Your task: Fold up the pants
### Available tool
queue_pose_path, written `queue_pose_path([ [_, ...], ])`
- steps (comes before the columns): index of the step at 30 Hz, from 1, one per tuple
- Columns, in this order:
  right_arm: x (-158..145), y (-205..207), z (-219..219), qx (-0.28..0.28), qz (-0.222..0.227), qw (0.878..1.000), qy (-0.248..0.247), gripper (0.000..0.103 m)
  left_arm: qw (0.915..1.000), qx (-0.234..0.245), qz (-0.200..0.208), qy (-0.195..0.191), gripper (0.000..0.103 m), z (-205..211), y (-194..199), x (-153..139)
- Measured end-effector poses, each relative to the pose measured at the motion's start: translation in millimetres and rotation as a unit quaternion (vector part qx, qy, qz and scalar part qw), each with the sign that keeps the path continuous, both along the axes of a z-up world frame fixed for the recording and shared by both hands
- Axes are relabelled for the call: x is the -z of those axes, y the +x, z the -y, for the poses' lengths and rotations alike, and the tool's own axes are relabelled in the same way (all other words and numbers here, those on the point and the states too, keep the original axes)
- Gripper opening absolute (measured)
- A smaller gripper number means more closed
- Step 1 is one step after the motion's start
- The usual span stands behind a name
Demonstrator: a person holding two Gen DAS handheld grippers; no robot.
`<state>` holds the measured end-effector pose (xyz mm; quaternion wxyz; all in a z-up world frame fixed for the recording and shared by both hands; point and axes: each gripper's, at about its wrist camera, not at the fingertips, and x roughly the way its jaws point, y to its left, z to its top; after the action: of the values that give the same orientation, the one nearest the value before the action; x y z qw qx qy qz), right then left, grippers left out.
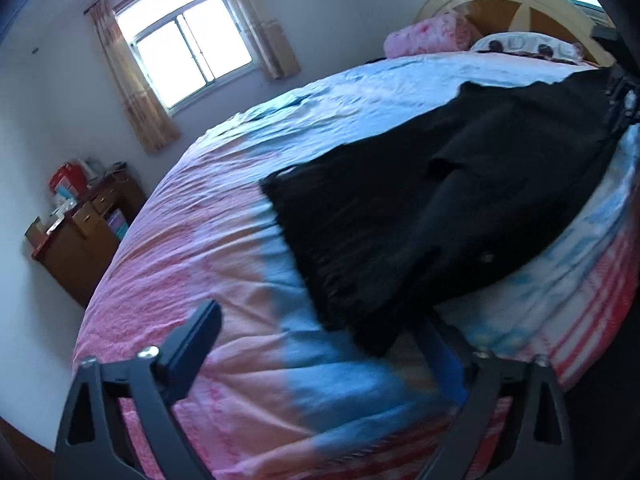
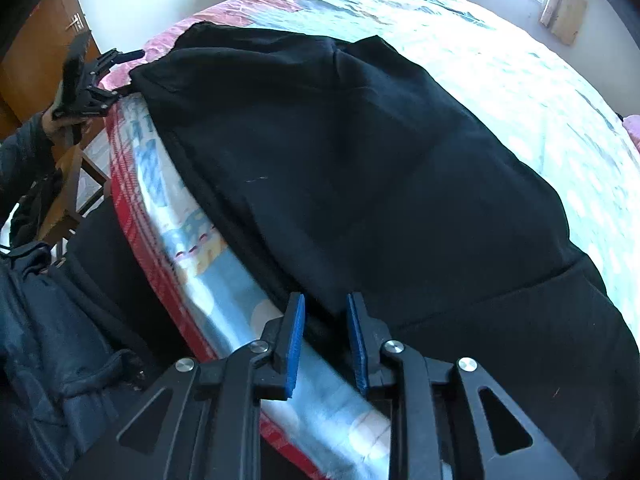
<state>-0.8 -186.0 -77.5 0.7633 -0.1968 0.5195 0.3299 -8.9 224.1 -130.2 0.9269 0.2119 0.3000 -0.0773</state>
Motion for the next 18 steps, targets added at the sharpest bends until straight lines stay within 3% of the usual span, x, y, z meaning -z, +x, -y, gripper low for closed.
queue_pose_path([
  [3, -8, -14, 1, -0.019, 0.002, 1.000, 0.014, 0.024, 0.9982, -0.047, -0.001, -0.037, 0.103, -19, 16, -3],
  [7, -16, -22, -13, -0.026, 0.008, 0.999, 0.033, 0.024, 0.9951, -0.074, -0.009, -0.066, 0.103, -41, 21, -2],
  [11, -36, -13, -16, -0.029, 0.006, 0.997, 0.066, 0.024, 0.9816, -0.150, -0.022, -0.116, 0.102, -73, 25, -5],
  [12, -42, -7, -21, -0.025, 0.007, 0.997, 0.072, 0.024, 0.9779, -0.156, -0.018, -0.138, 0.102, -82, 21, -7],
  [15, -54, 15, -46, -0.015, 0.019, 0.997, 0.069, 0.024, 0.9750, -0.166, -0.003, -0.148, 0.102, -89, 10, -12],
  [18, -70, 32, -98, -0.046, 0.068, 0.995, 0.053, 0.024, 0.9662, -0.166, 0.008, -0.197, 0.102, -90, -7, -23],
])
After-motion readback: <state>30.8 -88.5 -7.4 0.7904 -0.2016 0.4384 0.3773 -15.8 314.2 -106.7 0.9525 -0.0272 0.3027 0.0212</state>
